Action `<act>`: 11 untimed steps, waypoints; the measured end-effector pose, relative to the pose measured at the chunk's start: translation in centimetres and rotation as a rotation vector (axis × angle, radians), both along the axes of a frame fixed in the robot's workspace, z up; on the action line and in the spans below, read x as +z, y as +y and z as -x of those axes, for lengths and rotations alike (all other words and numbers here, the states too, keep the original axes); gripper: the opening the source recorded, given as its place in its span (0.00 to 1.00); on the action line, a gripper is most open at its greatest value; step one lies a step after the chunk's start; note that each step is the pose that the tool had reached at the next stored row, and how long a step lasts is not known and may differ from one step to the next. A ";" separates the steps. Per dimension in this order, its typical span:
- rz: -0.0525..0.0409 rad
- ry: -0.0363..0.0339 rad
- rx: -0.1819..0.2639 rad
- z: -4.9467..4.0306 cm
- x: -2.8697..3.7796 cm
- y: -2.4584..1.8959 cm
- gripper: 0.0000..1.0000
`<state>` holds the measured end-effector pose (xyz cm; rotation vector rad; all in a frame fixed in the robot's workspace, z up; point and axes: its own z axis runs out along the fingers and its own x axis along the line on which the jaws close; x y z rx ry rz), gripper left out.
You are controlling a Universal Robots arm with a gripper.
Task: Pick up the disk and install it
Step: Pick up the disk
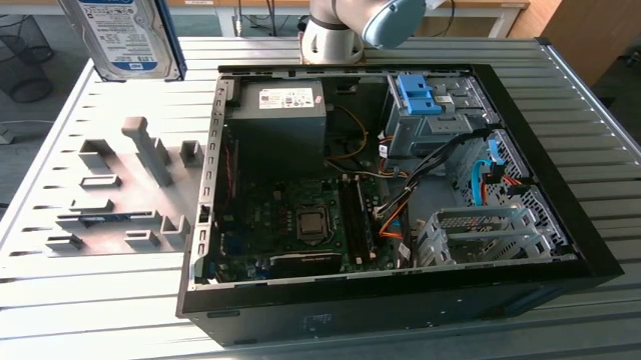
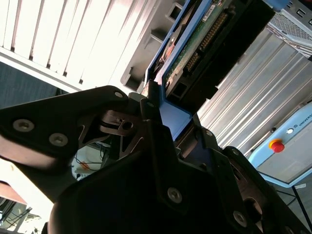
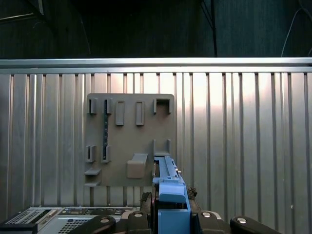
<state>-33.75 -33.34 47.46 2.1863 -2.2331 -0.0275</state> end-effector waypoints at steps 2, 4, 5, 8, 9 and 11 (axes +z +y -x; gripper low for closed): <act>-0.0001 -0.0001 0.000 -0.10 0.00 0.00 0.36; -0.0001 -0.0001 0.000 -0.21 -0.01 0.00 0.36; -0.0001 0.0000 0.000 -0.27 0.00 0.00 0.36; 0.0000 0.0000 0.000 -0.39 0.00 0.00 0.36; -0.0001 -0.0001 0.000 -0.44 0.00 0.00 0.36; -0.0001 0.0000 0.000 -0.52 0.00 0.00 0.36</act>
